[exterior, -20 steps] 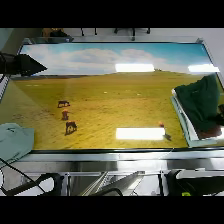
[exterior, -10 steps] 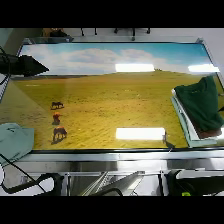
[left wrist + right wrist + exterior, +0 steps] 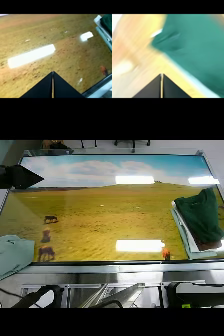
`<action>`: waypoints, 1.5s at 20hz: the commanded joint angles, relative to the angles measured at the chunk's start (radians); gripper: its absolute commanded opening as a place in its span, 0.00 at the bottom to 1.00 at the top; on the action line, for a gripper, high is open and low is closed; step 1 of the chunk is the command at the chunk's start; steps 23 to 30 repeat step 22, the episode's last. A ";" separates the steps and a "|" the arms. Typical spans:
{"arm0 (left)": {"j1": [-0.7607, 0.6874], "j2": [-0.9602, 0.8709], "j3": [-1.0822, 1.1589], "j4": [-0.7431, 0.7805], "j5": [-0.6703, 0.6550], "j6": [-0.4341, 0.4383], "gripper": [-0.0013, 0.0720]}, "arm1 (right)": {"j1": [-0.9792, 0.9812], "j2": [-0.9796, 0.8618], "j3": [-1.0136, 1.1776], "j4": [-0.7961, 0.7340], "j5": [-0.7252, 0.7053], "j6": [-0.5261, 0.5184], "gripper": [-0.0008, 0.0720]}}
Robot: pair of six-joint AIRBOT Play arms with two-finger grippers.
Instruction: Fold the shirts.
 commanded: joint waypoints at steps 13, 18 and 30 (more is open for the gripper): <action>-0.361 0.798 -1.208 0.002 0.322 -0.124 0.04 | 0.792 0.524 -1.126 0.028 -0.420 -0.150 0.03; -0.368 0.861 -1.219 0.003 0.329 -0.149 0.04 | 0.792 0.523 -1.126 0.028 -0.421 -0.150 0.04; -0.368 0.900 -1.219 0.003 0.365 -0.149 0.04 | 0.792 0.523 -1.126 0.028 -0.421 -0.150 0.04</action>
